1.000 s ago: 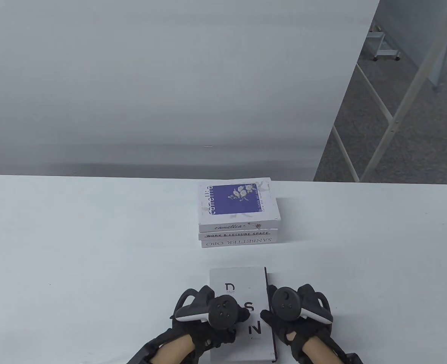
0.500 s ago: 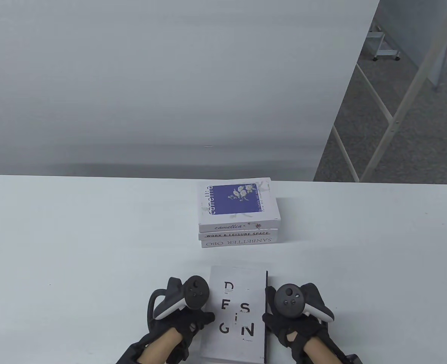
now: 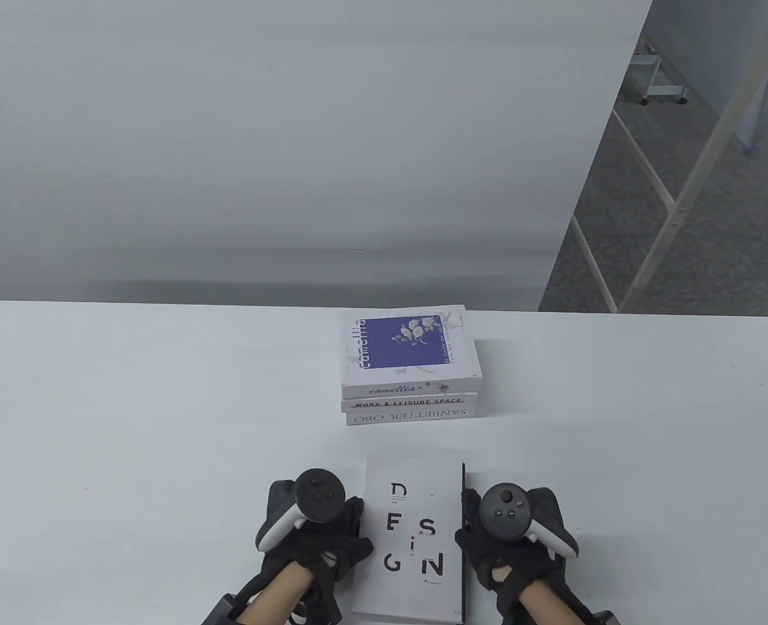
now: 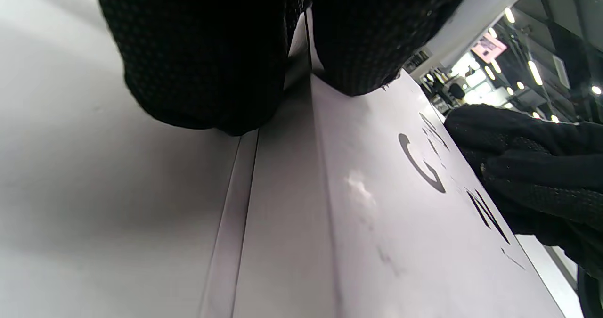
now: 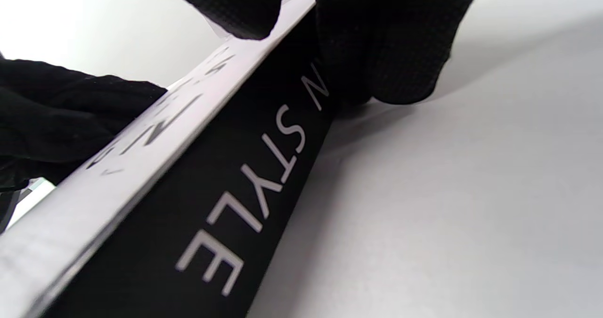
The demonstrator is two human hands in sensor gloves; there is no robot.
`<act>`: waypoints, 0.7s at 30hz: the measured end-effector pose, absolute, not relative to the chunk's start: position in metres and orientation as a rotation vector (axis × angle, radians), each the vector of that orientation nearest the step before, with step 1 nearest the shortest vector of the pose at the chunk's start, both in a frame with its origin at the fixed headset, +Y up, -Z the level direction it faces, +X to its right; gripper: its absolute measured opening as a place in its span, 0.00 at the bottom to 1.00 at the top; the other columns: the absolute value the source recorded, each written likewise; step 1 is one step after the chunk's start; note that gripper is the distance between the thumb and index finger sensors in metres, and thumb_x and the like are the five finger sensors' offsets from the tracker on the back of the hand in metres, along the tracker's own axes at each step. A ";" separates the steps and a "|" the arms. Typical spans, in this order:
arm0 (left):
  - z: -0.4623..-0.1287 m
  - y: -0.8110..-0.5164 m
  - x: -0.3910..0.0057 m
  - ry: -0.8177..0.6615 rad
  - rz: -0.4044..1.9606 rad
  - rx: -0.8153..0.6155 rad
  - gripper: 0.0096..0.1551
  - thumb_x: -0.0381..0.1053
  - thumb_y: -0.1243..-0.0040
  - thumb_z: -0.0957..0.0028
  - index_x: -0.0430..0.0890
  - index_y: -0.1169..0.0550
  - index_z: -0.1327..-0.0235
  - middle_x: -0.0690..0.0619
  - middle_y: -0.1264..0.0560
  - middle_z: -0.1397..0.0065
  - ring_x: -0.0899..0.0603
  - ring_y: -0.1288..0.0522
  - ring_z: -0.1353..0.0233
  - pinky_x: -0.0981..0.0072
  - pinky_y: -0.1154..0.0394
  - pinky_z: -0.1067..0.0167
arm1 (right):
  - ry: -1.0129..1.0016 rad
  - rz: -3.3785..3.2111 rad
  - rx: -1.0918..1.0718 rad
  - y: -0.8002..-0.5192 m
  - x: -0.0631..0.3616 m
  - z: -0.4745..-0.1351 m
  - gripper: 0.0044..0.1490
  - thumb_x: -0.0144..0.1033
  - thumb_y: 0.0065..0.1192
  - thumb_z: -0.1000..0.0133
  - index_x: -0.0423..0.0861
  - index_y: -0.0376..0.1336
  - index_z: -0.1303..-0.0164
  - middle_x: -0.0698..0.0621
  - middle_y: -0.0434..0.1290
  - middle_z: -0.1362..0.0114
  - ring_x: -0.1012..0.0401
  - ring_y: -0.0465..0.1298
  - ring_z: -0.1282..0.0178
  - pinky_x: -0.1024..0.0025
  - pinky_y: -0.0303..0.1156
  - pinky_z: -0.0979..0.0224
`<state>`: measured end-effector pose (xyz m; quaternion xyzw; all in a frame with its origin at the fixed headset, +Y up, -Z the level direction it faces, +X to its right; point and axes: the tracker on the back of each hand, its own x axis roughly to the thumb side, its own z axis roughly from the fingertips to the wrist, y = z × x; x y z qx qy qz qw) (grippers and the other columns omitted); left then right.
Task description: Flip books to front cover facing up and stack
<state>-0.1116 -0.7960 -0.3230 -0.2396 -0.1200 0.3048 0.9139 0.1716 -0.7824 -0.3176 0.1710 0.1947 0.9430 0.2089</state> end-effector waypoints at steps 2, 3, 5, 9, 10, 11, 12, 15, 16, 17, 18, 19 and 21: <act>-0.323 -0.796 -0.111 -0.258 0.623 -0.492 0.44 0.48 0.35 0.54 0.29 0.38 0.31 0.34 0.28 0.36 0.41 0.14 0.48 0.61 0.13 0.55 | 0.482 2.651 0.472 -0.779 0.170 -0.314 0.39 0.35 0.52 0.37 0.33 0.43 0.23 0.26 0.60 0.27 0.47 0.77 0.32 0.58 0.79 0.33; -0.324 -0.797 -0.111 -0.261 0.633 -0.493 0.43 0.47 0.36 0.53 0.29 0.38 0.31 0.34 0.28 0.36 0.41 0.14 0.48 0.61 0.14 0.55 | 0.450 2.665 0.460 -0.777 0.170 -0.312 0.38 0.34 0.52 0.37 0.34 0.44 0.22 0.26 0.61 0.27 0.47 0.78 0.32 0.58 0.79 0.34; -0.325 -0.799 -0.113 -0.261 0.665 -0.503 0.42 0.46 0.37 0.53 0.29 0.39 0.31 0.34 0.28 0.36 0.41 0.14 0.47 0.61 0.14 0.55 | 0.361 2.692 0.452 -0.772 0.167 -0.309 0.36 0.31 0.52 0.38 0.37 0.46 0.22 0.27 0.61 0.26 0.47 0.78 0.33 0.57 0.78 0.34; -0.328 -0.803 -0.121 -0.254 0.734 -0.532 0.42 0.45 0.38 0.53 0.28 0.39 0.31 0.34 0.28 0.35 0.42 0.14 0.47 0.60 0.14 0.54 | 0.145 2.697 0.491 -0.759 0.164 -0.302 0.33 0.26 0.53 0.41 0.42 0.52 0.25 0.30 0.63 0.27 0.46 0.78 0.34 0.54 0.77 0.35; -0.329 -0.804 -0.123 -0.259 0.747 -0.537 0.41 0.44 0.39 0.53 0.28 0.39 0.31 0.35 0.28 0.35 0.42 0.14 0.47 0.60 0.14 0.54 | 0.098 2.689 0.504 -0.756 0.164 -0.300 0.33 0.26 0.54 0.42 0.42 0.53 0.25 0.31 0.63 0.27 0.46 0.77 0.34 0.54 0.77 0.36; -0.330 -0.805 -0.125 -0.257 0.749 -0.540 0.41 0.45 0.39 0.53 0.28 0.39 0.31 0.36 0.27 0.35 0.43 0.14 0.47 0.61 0.14 0.54 | 0.073 2.684 0.517 -0.755 0.163 -0.299 0.33 0.25 0.54 0.42 0.43 0.53 0.25 0.31 0.63 0.26 0.45 0.77 0.33 0.53 0.77 0.36; -0.331 -0.805 -0.127 -0.251 0.752 -0.542 0.40 0.44 0.39 0.53 0.29 0.38 0.31 0.37 0.27 0.36 0.44 0.13 0.48 0.61 0.14 0.55 | 0.044 2.675 0.552 -0.753 0.161 -0.297 0.33 0.24 0.54 0.43 0.44 0.53 0.25 0.31 0.62 0.26 0.44 0.76 0.32 0.51 0.76 0.35; -0.332 -0.805 -0.131 -0.246 0.740 -0.539 0.40 0.44 0.38 0.53 0.29 0.37 0.31 0.38 0.25 0.37 0.45 0.13 0.49 0.61 0.14 0.55 | -0.035 2.678 0.648 -0.749 0.157 -0.292 0.34 0.22 0.55 0.44 0.46 0.53 0.25 0.33 0.60 0.24 0.42 0.72 0.29 0.47 0.72 0.33; -0.332 -0.804 -0.132 -0.244 0.728 -0.538 0.40 0.44 0.38 0.53 0.29 0.37 0.31 0.38 0.25 0.37 0.45 0.12 0.49 0.62 0.14 0.56 | -0.061 2.670 0.723 -0.749 0.154 -0.290 0.35 0.21 0.55 0.44 0.47 0.52 0.24 0.33 0.58 0.23 0.40 0.70 0.28 0.45 0.71 0.32; -0.332 -0.804 -0.132 -0.244 0.717 -0.535 0.40 0.44 0.38 0.53 0.29 0.37 0.31 0.38 0.24 0.37 0.46 0.12 0.49 0.62 0.14 0.56 | -0.066 2.665 0.747 -0.749 0.153 -0.290 0.36 0.21 0.55 0.44 0.47 0.51 0.24 0.33 0.56 0.22 0.40 0.69 0.27 0.43 0.69 0.31; -0.332 -0.803 -0.133 -0.246 0.699 -0.530 0.40 0.44 0.38 0.53 0.29 0.37 0.31 0.39 0.24 0.37 0.46 0.12 0.50 0.62 0.14 0.56 | -0.075 2.651 0.807 -0.748 0.152 -0.288 0.38 0.20 0.55 0.45 0.48 0.50 0.24 0.33 0.54 0.21 0.38 0.66 0.25 0.41 0.67 0.31; -0.333 -0.803 -0.134 -0.245 0.687 -0.526 0.39 0.44 0.38 0.53 0.30 0.36 0.31 0.39 0.24 0.37 0.46 0.12 0.50 0.62 0.14 0.56 | -0.074 2.641 0.844 -0.748 0.151 -0.288 0.39 0.19 0.55 0.45 0.49 0.49 0.23 0.33 0.52 0.21 0.37 0.64 0.24 0.39 0.65 0.30; -0.334 -0.803 -0.135 -0.244 0.678 -0.523 0.39 0.45 0.38 0.54 0.31 0.36 0.31 0.40 0.24 0.38 0.46 0.12 0.51 0.62 0.14 0.57 | -0.063 2.638 0.874 -0.748 0.149 -0.286 0.41 0.17 0.56 0.45 0.52 0.48 0.23 0.33 0.49 0.20 0.36 0.61 0.23 0.37 0.63 0.29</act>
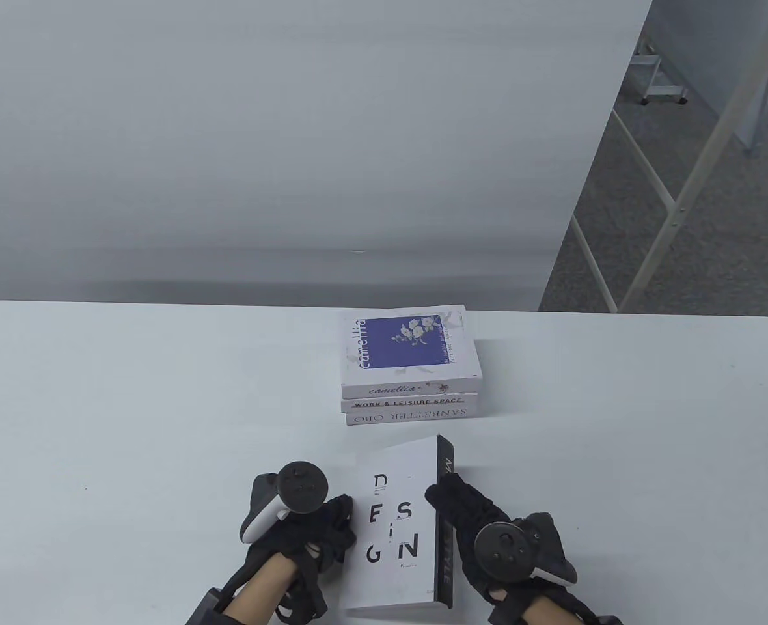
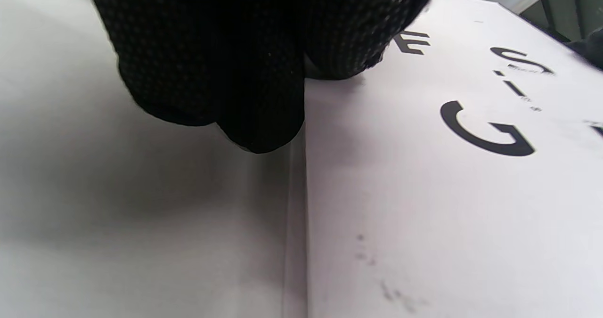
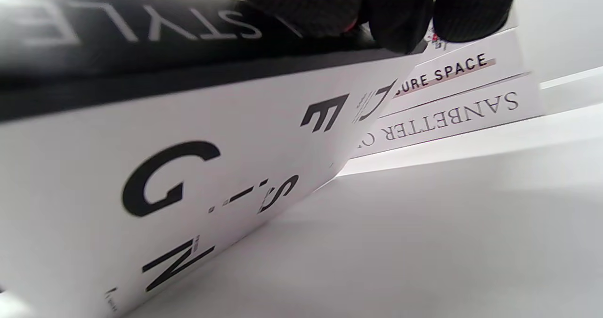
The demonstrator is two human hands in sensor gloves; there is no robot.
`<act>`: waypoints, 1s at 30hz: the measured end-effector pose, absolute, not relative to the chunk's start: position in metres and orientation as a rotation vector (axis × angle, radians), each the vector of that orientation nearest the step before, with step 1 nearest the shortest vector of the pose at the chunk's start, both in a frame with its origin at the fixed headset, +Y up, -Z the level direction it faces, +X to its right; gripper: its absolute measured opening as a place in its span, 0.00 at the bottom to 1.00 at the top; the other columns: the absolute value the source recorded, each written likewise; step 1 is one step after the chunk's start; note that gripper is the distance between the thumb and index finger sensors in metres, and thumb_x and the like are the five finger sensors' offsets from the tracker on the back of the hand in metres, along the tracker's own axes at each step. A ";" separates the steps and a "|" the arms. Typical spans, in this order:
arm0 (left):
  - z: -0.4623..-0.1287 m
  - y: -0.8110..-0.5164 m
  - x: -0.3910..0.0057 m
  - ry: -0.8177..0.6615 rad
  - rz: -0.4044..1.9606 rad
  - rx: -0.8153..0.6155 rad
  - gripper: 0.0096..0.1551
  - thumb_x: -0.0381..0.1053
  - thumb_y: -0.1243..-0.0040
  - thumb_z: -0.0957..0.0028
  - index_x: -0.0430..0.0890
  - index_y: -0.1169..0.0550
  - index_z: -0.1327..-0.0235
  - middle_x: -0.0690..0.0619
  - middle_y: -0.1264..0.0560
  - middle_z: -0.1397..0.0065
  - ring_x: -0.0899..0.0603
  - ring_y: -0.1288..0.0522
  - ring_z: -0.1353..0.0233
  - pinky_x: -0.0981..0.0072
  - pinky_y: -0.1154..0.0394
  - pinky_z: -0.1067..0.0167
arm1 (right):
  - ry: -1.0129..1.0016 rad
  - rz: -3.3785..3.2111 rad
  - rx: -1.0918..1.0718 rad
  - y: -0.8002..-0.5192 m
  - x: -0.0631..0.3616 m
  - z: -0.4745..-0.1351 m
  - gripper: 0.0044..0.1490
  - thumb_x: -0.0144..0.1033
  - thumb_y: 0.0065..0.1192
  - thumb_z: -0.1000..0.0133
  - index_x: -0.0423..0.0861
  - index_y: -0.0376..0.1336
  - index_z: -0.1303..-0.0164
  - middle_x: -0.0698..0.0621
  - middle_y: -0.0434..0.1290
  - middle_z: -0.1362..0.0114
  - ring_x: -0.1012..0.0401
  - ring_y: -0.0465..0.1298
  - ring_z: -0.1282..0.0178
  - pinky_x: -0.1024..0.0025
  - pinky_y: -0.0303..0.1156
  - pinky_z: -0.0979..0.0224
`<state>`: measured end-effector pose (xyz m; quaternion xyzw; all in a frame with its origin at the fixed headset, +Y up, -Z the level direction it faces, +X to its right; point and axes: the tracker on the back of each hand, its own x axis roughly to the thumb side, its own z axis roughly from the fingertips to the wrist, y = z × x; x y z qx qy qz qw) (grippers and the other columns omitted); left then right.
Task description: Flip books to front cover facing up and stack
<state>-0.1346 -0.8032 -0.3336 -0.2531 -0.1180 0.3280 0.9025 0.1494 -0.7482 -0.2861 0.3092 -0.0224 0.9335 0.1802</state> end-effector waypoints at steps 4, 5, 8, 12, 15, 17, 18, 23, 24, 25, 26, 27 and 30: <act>-0.334 -0.802 -0.136 -0.239 0.671 -0.522 0.39 0.45 0.38 0.54 0.32 0.36 0.31 0.41 0.23 0.38 0.47 0.11 0.51 0.63 0.13 0.57 | -0.056 2.688 0.942 -0.751 0.145 -0.283 0.45 0.17 0.58 0.45 0.56 0.43 0.22 0.33 0.44 0.19 0.34 0.58 0.21 0.34 0.60 0.28; -0.334 -0.802 -0.136 -0.237 0.663 -0.521 0.39 0.45 0.38 0.54 0.33 0.35 0.31 0.42 0.23 0.38 0.47 0.11 0.51 0.63 0.13 0.57 | -0.064 2.717 0.997 -0.753 0.142 -0.281 0.47 0.18 0.58 0.45 0.57 0.40 0.22 0.31 0.42 0.18 0.33 0.57 0.21 0.34 0.59 0.28; -0.334 -0.801 -0.138 -0.241 0.638 -0.516 0.39 0.48 0.37 0.53 0.35 0.34 0.31 0.44 0.21 0.39 0.48 0.11 0.52 0.63 0.13 0.58 | -0.124 2.799 1.059 -0.756 0.138 -0.278 0.51 0.26 0.62 0.43 0.58 0.34 0.23 0.28 0.39 0.19 0.32 0.56 0.21 0.33 0.59 0.28; -0.335 -0.799 -0.138 -0.261 0.607 -0.507 0.39 0.49 0.36 0.53 0.36 0.33 0.31 0.44 0.21 0.40 0.48 0.11 0.53 0.64 0.13 0.58 | -0.153 2.821 1.068 -0.756 0.139 -0.278 0.51 0.33 0.66 0.45 0.58 0.38 0.21 0.27 0.40 0.19 0.32 0.57 0.21 0.33 0.58 0.28; -0.335 -0.796 -0.133 -0.289 0.551 -0.481 0.39 0.51 0.36 0.53 0.36 0.33 0.31 0.43 0.21 0.39 0.47 0.11 0.53 0.63 0.13 0.59 | -0.173 2.850 1.014 -0.755 0.144 -0.283 0.51 0.36 0.69 0.48 0.59 0.41 0.23 0.29 0.43 0.18 0.34 0.61 0.23 0.35 0.62 0.28; -0.334 -0.790 -0.129 -0.319 0.510 -0.467 0.40 0.53 0.36 0.53 0.36 0.33 0.31 0.43 0.21 0.39 0.46 0.11 0.52 0.62 0.13 0.58 | -0.174 2.832 0.960 -0.753 0.147 -0.286 0.51 0.35 0.70 0.48 0.59 0.41 0.24 0.29 0.44 0.18 0.35 0.62 0.23 0.37 0.63 0.28; -0.334 -0.787 -0.128 -0.332 0.488 -0.456 0.41 0.54 0.36 0.53 0.37 0.33 0.31 0.43 0.21 0.39 0.46 0.11 0.52 0.62 0.13 0.58 | -0.176 2.826 0.949 -0.753 0.149 -0.287 0.51 0.35 0.70 0.49 0.59 0.42 0.24 0.29 0.45 0.19 0.35 0.63 0.23 0.37 0.63 0.28; -0.334 -0.761 -0.128 -0.401 0.445 -0.351 0.42 0.57 0.34 0.54 0.41 0.33 0.29 0.43 0.22 0.37 0.44 0.12 0.49 0.59 0.14 0.55 | -0.183 2.771 0.852 -0.749 0.162 -0.292 0.48 0.34 0.69 0.48 0.58 0.43 0.24 0.28 0.49 0.20 0.36 0.66 0.25 0.38 0.65 0.29; -0.334 -0.755 -0.130 -0.410 0.469 -0.338 0.43 0.57 0.34 0.54 0.41 0.34 0.29 0.43 0.22 0.36 0.43 0.13 0.47 0.58 0.15 0.54 | -0.183 2.746 0.810 -0.747 0.166 -0.295 0.48 0.34 0.68 0.48 0.58 0.44 0.25 0.28 0.50 0.20 0.36 0.67 0.26 0.39 0.66 0.30; -0.334 -0.751 -0.133 -0.408 0.481 -0.328 0.43 0.57 0.34 0.54 0.41 0.34 0.29 0.43 0.23 0.36 0.42 0.13 0.47 0.57 0.15 0.53 | -0.176 2.731 0.784 -0.746 0.169 -0.297 0.48 0.34 0.68 0.48 0.57 0.44 0.25 0.28 0.51 0.21 0.36 0.67 0.26 0.39 0.66 0.30; -0.334 -0.744 -0.136 -0.407 0.488 -0.300 0.43 0.56 0.34 0.54 0.40 0.34 0.29 0.42 0.23 0.35 0.40 0.14 0.45 0.56 0.16 0.52 | -0.168 2.708 0.750 -0.746 0.174 -0.299 0.47 0.34 0.68 0.48 0.57 0.44 0.25 0.27 0.52 0.21 0.37 0.68 0.27 0.40 0.67 0.31; -0.334 -0.739 -0.139 -0.409 0.481 -0.276 0.44 0.57 0.33 0.55 0.40 0.34 0.28 0.42 0.24 0.34 0.39 0.15 0.43 0.54 0.17 0.50 | -0.168 2.694 0.725 -0.745 0.177 -0.301 0.47 0.35 0.68 0.48 0.56 0.45 0.24 0.27 0.53 0.22 0.37 0.70 0.28 0.41 0.68 0.31; -0.330 -0.717 -0.150 -0.400 0.347 -0.164 0.47 0.58 0.34 0.55 0.39 0.36 0.26 0.40 0.27 0.31 0.35 0.18 0.39 0.49 0.19 0.46 | -0.150 2.632 0.628 -0.745 0.187 -0.307 0.47 0.36 0.67 0.48 0.54 0.45 0.24 0.26 0.56 0.23 0.38 0.72 0.31 0.43 0.71 0.33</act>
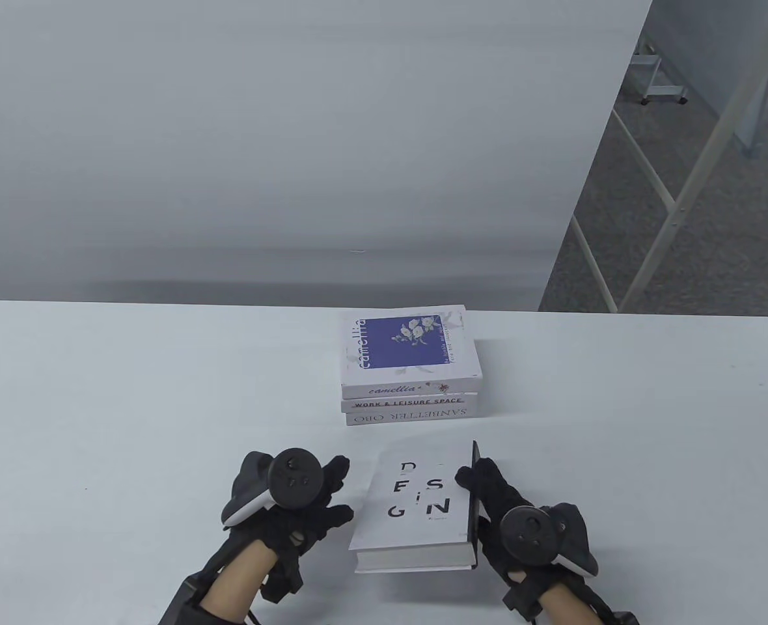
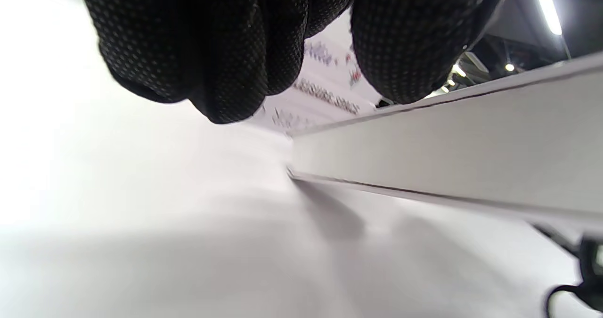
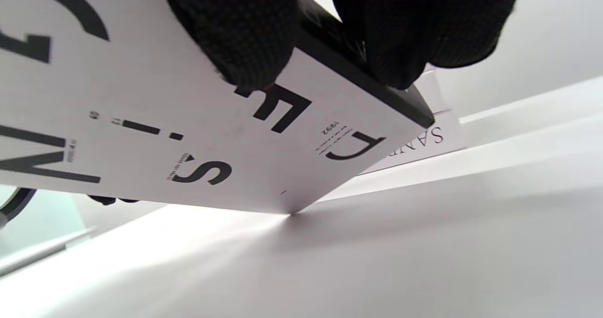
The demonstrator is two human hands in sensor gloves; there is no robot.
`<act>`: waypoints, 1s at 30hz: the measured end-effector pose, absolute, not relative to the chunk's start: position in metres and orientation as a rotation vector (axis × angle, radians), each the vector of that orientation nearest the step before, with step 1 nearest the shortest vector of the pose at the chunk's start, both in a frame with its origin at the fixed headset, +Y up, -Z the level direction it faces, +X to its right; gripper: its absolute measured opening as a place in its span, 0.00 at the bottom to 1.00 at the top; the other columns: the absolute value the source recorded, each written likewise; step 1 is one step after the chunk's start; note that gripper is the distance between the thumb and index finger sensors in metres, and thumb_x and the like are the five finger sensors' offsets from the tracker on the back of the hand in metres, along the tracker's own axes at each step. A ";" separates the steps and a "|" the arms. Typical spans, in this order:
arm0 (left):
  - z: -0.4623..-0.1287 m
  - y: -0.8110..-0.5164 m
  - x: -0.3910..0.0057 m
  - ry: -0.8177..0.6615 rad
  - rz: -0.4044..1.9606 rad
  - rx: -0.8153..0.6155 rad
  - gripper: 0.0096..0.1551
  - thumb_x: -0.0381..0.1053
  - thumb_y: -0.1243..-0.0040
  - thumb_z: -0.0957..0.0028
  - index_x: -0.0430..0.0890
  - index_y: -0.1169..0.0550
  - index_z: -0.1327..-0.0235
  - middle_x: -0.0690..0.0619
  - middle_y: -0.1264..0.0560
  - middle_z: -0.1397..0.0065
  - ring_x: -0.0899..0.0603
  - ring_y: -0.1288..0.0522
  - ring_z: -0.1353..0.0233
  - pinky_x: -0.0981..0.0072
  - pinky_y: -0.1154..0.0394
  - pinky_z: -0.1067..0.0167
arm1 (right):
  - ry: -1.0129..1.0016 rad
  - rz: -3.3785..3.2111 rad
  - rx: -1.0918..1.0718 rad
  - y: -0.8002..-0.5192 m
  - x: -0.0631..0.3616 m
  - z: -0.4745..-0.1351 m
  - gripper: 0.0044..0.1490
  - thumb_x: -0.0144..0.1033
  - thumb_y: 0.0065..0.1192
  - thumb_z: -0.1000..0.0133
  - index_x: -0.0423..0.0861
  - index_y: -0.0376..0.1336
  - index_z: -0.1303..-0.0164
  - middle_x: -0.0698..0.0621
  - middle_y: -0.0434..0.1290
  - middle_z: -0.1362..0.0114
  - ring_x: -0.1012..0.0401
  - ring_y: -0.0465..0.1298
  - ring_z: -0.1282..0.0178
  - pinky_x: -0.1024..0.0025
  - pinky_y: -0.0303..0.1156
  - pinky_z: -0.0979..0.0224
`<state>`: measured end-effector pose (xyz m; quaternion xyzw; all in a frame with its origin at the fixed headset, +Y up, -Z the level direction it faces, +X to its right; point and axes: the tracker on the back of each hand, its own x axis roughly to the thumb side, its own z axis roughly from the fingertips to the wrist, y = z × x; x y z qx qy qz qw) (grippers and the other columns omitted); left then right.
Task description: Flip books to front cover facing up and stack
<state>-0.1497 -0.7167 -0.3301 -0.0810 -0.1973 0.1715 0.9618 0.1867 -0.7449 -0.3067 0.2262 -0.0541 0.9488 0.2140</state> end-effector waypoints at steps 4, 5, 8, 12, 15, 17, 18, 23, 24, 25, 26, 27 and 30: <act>-0.321 -0.697 -0.160 -0.434 0.221 -0.078 0.58 0.69 0.38 0.57 0.38 0.43 0.22 0.37 0.35 0.24 0.29 0.27 0.29 0.41 0.25 0.39 | -0.080 2.503 0.495 -0.748 0.194 -0.312 0.47 0.37 0.66 0.49 0.52 0.45 0.24 0.26 0.59 0.25 0.39 0.75 0.33 0.46 0.73 0.35; -0.319 -0.694 -0.161 -0.430 0.216 -0.080 0.60 0.70 0.38 0.58 0.38 0.44 0.21 0.35 0.39 0.22 0.25 0.33 0.26 0.36 0.29 0.36 | -0.050 2.453 0.466 -0.750 0.195 -0.314 0.47 0.38 0.66 0.49 0.51 0.45 0.24 0.26 0.60 0.26 0.39 0.76 0.34 0.46 0.74 0.36; -0.314 -0.683 -0.163 -0.439 0.147 -0.045 0.64 0.73 0.40 0.59 0.38 0.47 0.20 0.31 0.47 0.19 0.18 0.46 0.23 0.27 0.40 0.33 | 0.015 2.328 0.389 -0.755 0.197 -0.316 0.47 0.41 0.65 0.49 0.46 0.46 0.23 0.25 0.63 0.28 0.42 0.78 0.37 0.49 0.76 0.39; -0.308 -0.668 -0.169 -0.415 0.038 -0.030 0.68 0.76 0.42 0.61 0.34 0.48 0.20 0.29 0.52 0.19 0.16 0.58 0.26 0.22 0.50 0.34 | 0.084 2.154 0.300 -0.759 0.199 -0.319 0.47 0.44 0.65 0.48 0.43 0.47 0.24 0.25 0.67 0.32 0.44 0.81 0.41 0.52 0.79 0.43; -0.304 -0.658 -0.176 -0.417 0.054 -0.005 0.69 0.76 0.42 0.61 0.34 0.48 0.20 0.29 0.53 0.19 0.16 0.62 0.27 0.21 0.54 0.35 | 0.112 2.085 0.281 -0.759 0.199 -0.322 0.47 0.46 0.63 0.47 0.41 0.47 0.24 0.26 0.68 0.33 0.46 0.83 0.42 0.54 0.80 0.44; -0.302 -0.651 -0.180 -0.409 0.042 0.025 0.69 0.76 0.41 0.62 0.35 0.48 0.20 0.29 0.54 0.19 0.17 0.63 0.27 0.20 0.56 0.36 | 0.121 2.047 0.262 -0.758 0.198 -0.324 0.48 0.48 0.62 0.46 0.38 0.48 0.24 0.27 0.70 0.35 0.47 0.83 0.43 0.56 0.81 0.45; -0.301 -0.648 -0.182 -0.404 0.031 0.038 0.69 0.76 0.41 0.62 0.35 0.49 0.19 0.29 0.54 0.19 0.17 0.64 0.27 0.20 0.56 0.36 | 0.125 2.019 0.268 -0.757 0.196 -0.326 0.48 0.49 0.62 0.46 0.35 0.48 0.25 0.27 0.71 0.35 0.47 0.84 0.44 0.56 0.82 0.46; -0.297 -0.637 -0.193 -0.375 0.028 0.069 0.69 0.76 0.41 0.62 0.36 0.48 0.19 0.29 0.54 0.19 0.17 0.63 0.27 0.20 0.56 0.36 | 0.183 1.853 0.229 -0.755 0.189 -0.337 0.49 0.55 0.56 0.41 0.28 0.48 0.29 0.29 0.73 0.38 0.51 0.85 0.47 0.60 0.83 0.49; -0.297 -0.636 -0.195 -0.371 0.036 0.072 0.68 0.76 0.41 0.62 0.36 0.47 0.19 0.29 0.54 0.19 0.17 0.63 0.27 0.20 0.56 0.36 | 0.190 1.813 0.202 -0.754 0.187 -0.340 0.49 0.55 0.55 0.40 0.28 0.49 0.29 0.30 0.74 0.38 0.51 0.86 0.48 0.60 0.83 0.49; -0.297 -0.635 -0.198 -0.365 0.046 0.073 0.68 0.76 0.41 0.62 0.36 0.47 0.19 0.29 0.53 0.19 0.17 0.63 0.27 0.20 0.55 0.36 | 0.200 1.773 0.178 -0.753 0.185 -0.344 0.49 0.56 0.55 0.40 0.27 0.49 0.29 0.30 0.74 0.39 0.52 0.86 0.48 0.61 0.83 0.50; -0.297 -0.635 -0.199 -0.363 0.051 0.074 0.68 0.76 0.41 0.61 0.36 0.47 0.19 0.29 0.53 0.19 0.17 0.63 0.27 0.20 0.55 0.36 | 0.205 1.753 0.165 -0.752 0.183 -0.347 0.49 0.56 0.54 0.39 0.27 0.49 0.30 0.31 0.75 0.39 0.52 0.86 0.49 0.62 0.84 0.50; -0.297 -0.634 -0.201 -0.361 0.057 0.074 0.68 0.76 0.41 0.61 0.36 0.47 0.19 0.29 0.53 0.19 0.17 0.63 0.27 0.20 0.55 0.36 | 0.219 1.723 0.142 -0.750 0.180 -0.352 0.49 0.57 0.53 0.39 0.26 0.49 0.30 0.32 0.75 0.40 0.53 0.86 0.49 0.62 0.84 0.51; -0.297 -0.633 -0.204 -0.357 0.063 0.071 0.68 0.76 0.40 0.61 0.36 0.46 0.19 0.29 0.53 0.19 0.17 0.62 0.27 0.20 0.55 0.36 | 0.235 1.679 0.097 -0.744 0.173 -0.366 0.49 0.59 0.51 0.37 0.26 0.50 0.31 0.34 0.76 0.40 0.55 0.87 0.50 0.64 0.84 0.51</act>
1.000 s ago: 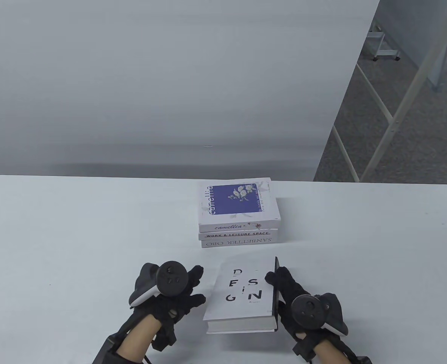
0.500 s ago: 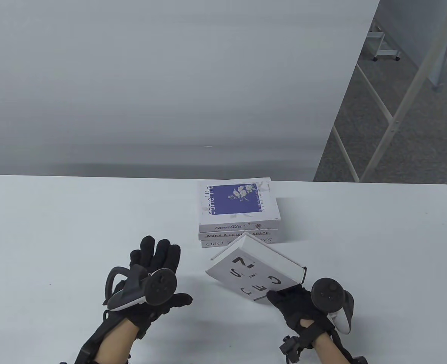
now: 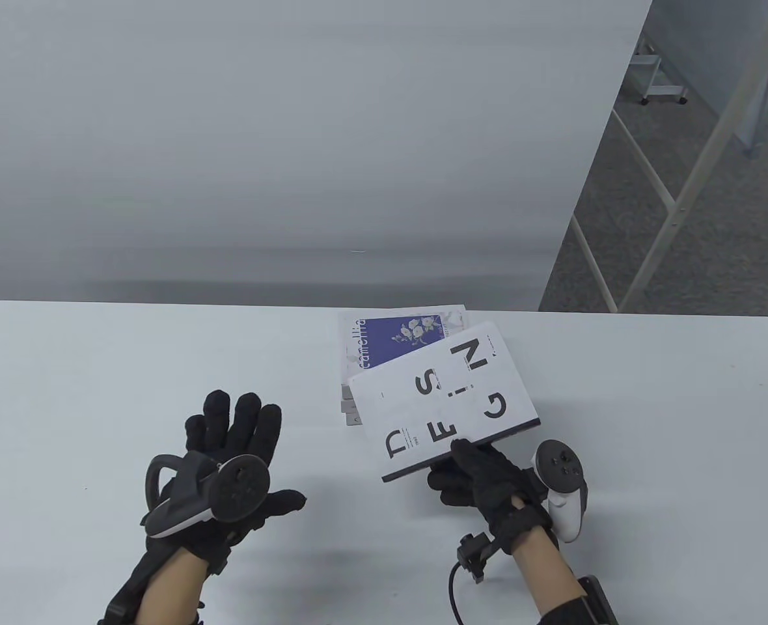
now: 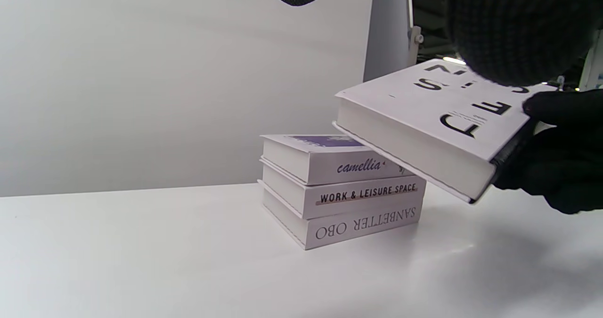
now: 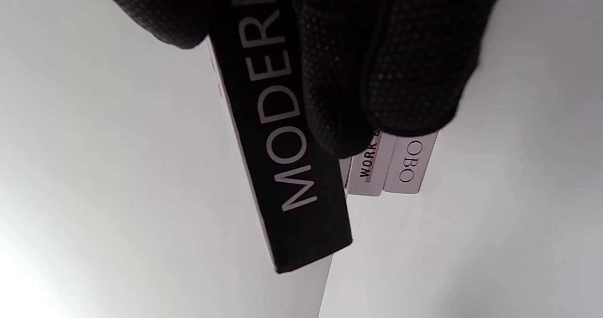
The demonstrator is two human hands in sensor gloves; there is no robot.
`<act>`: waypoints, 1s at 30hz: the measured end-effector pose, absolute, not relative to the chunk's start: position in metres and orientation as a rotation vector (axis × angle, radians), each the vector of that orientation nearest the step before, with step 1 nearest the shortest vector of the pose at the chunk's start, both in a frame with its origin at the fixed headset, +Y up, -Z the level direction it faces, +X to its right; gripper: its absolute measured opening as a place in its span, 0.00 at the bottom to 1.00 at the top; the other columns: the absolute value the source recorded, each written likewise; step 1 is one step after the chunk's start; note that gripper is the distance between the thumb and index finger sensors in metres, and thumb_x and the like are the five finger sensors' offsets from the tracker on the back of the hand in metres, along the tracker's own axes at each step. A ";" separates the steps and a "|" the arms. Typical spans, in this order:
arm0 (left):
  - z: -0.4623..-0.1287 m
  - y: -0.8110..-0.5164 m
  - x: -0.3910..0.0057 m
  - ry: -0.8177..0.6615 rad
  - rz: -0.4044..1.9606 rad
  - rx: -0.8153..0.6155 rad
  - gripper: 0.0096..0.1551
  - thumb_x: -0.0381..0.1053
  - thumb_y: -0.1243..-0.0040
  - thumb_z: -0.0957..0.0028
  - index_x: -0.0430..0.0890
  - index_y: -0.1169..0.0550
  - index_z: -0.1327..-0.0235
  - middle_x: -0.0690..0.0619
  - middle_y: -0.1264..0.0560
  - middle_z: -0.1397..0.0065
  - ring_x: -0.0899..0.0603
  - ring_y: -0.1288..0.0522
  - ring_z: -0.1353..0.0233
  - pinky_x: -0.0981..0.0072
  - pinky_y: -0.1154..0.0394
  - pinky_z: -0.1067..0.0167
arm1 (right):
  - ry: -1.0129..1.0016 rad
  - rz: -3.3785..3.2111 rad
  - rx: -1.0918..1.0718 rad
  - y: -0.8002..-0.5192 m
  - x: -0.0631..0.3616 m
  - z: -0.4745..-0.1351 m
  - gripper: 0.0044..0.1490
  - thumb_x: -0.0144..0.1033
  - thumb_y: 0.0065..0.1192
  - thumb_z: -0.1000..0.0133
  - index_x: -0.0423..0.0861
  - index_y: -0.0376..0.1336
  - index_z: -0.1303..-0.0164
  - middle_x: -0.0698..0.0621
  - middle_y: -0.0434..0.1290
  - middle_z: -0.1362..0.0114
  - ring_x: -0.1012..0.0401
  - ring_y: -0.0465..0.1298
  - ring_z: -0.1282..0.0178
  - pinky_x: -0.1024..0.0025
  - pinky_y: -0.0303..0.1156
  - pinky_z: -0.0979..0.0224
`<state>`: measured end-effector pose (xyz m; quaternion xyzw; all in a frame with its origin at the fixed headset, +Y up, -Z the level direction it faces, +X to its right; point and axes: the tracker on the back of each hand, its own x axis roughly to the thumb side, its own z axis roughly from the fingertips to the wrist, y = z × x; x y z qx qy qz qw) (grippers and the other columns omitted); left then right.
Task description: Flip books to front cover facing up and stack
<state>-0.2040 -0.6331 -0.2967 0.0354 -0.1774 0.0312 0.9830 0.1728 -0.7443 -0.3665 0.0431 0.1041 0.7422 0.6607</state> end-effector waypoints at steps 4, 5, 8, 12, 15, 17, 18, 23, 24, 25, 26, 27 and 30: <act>-0.296 -0.631 -0.206 -0.364 0.085 0.062 0.67 0.76 0.40 0.61 0.35 0.45 0.19 0.29 0.52 0.19 0.17 0.62 0.27 0.20 0.54 0.36 | 0.241 1.651 0.028 -0.736 0.159 -0.390 0.50 0.62 0.48 0.36 0.26 0.51 0.32 0.37 0.77 0.40 0.58 0.87 0.50 0.67 0.85 0.51; -0.295 -0.631 -0.206 -0.372 0.094 0.050 0.67 0.76 0.40 0.60 0.35 0.44 0.20 0.29 0.52 0.19 0.17 0.61 0.27 0.20 0.54 0.36 | 0.256 1.631 0.016 -0.735 0.156 -0.396 0.50 0.62 0.47 0.36 0.26 0.51 0.32 0.38 0.77 0.40 0.58 0.87 0.50 0.67 0.85 0.51; -0.294 -0.628 -0.206 -0.387 0.125 0.053 0.66 0.75 0.40 0.60 0.34 0.43 0.20 0.29 0.51 0.19 0.17 0.61 0.27 0.21 0.54 0.36 | 0.302 1.582 -0.033 -0.734 0.144 -0.410 0.50 0.62 0.46 0.35 0.26 0.51 0.32 0.37 0.77 0.40 0.58 0.87 0.50 0.67 0.85 0.51; -0.291 -0.624 -0.209 -0.385 0.132 0.066 0.66 0.75 0.40 0.59 0.34 0.43 0.20 0.29 0.51 0.19 0.17 0.61 0.27 0.21 0.53 0.36 | 0.301 1.639 -0.119 -0.728 0.127 -0.426 0.50 0.62 0.46 0.35 0.26 0.51 0.33 0.38 0.77 0.41 0.59 0.87 0.50 0.67 0.85 0.51; -0.290 -0.623 -0.210 -0.382 0.140 0.070 0.66 0.75 0.40 0.59 0.34 0.43 0.20 0.29 0.50 0.19 0.17 0.61 0.27 0.21 0.53 0.36 | 0.258 1.682 -0.190 -0.722 0.118 -0.435 0.50 0.63 0.45 0.35 0.25 0.52 0.33 0.39 0.78 0.41 0.59 0.87 0.51 0.67 0.85 0.51; -0.291 -0.624 -0.208 -0.385 0.135 0.061 0.66 0.75 0.40 0.59 0.34 0.42 0.20 0.29 0.50 0.19 0.17 0.60 0.27 0.21 0.53 0.36 | 0.261 1.698 -0.220 -0.720 0.112 -0.442 0.50 0.63 0.45 0.35 0.25 0.52 0.33 0.38 0.78 0.41 0.59 0.87 0.51 0.67 0.85 0.51; -0.292 -0.625 -0.207 -0.393 0.135 0.052 0.66 0.76 0.40 0.59 0.34 0.42 0.20 0.29 0.50 0.19 0.17 0.61 0.27 0.21 0.53 0.36 | 0.271 1.705 -0.231 -0.721 0.109 -0.445 0.50 0.63 0.45 0.35 0.25 0.51 0.33 0.39 0.78 0.41 0.59 0.87 0.50 0.67 0.85 0.51; -0.294 -0.629 -0.205 -0.402 0.137 0.029 0.66 0.76 0.40 0.59 0.34 0.42 0.20 0.29 0.50 0.19 0.17 0.60 0.27 0.21 0.53 0.36 | 0.259 1.628 -0.277 -0.725 0.097 -0.452 0.50 0.62 0.43 0.35 0.24 0.51 0.33 0.38 0.77 0.41 0.58 0.87 0.50 0.67 0.85 0.51; -0.294 -0.628 -0.206 -0.400 0.138 0.031 0.66 0.76 0.40 0.59 0.34 0.42 0.20 0.29 0.50 0.19 0.17 0.60 0.27 0.21 0.53 0.36 | 0.257 1.629 -0.281 -0.725 0.095 -0.452 0.50 0.61 0.42 0.35 0.24 0.50 0.33 0.38 0.77 0.40 0.58 0.87 0.49 0.66 0.85 0.51; -0.294 -0.628 -0.207 -0.397 0.142 0.035 0.66 0.75 0.40 0.59 0.34 0.42 0.20 0.29 0.50 0.19 0.17 0.60 0.27 0.21 0.53 0.36 | 0.259 1.629 -0.278 -0.726 0.094 -0.452 0.50 0.60 0.40 0.35 0.23 0.49 0.32 0.37 0.76 0.39 0.57 0.86 0.48 0.65 0.84 0.50; -0.294 -0.627 -0.208 -0.393 0.149 0.040 0.66 0.76 0.40 0.59 0.34 0.42 0.20 0.29 0.50 0.19 0.17 0.60 0.27 0.21 0.53 0.36 | 0.261 1.619 -0.273 -0.726 0.092 -0.451 0.49 0.58 0.37 0.34 0.22 0.47 0.31 0.36 0.75 0.38 0.56 0.86 0.47 0.65 0.84 0.49; -0.294 -0.627 -0.209 -0.393 0.152 0.040 0.66 0.76 0.40 0.59 0.34 0.42 0.20 0.29 0.50 0.19 0.17 0.60 0.27 0.21 0.53 0.36 | 0.260 1.610 -0.273 -0.726 0.092 -0.451 0.49 0.56 0.35 0.35 0.21 0.47 0.31 0.34 0.74 0.38 0.55 0.86 0.47 0.64 0.84 0.49; -0.295 -0.627 -0.212 -0.388 0.161 0.037 0.65 0.76 0.40 0.59 0.34 0.42 0.20 0.29 0.50 0.19 0.17 0.60 0.27 0.21 0.53 0.36 | 0.259 1.593 -0.272 -0.726 0.091 -0.445 0.48 0.53 0.34 0.35 0.19 0.45 0.30 0.32 0.72 0.37 0.53 0.85 0.46 0.62 0.83 0.48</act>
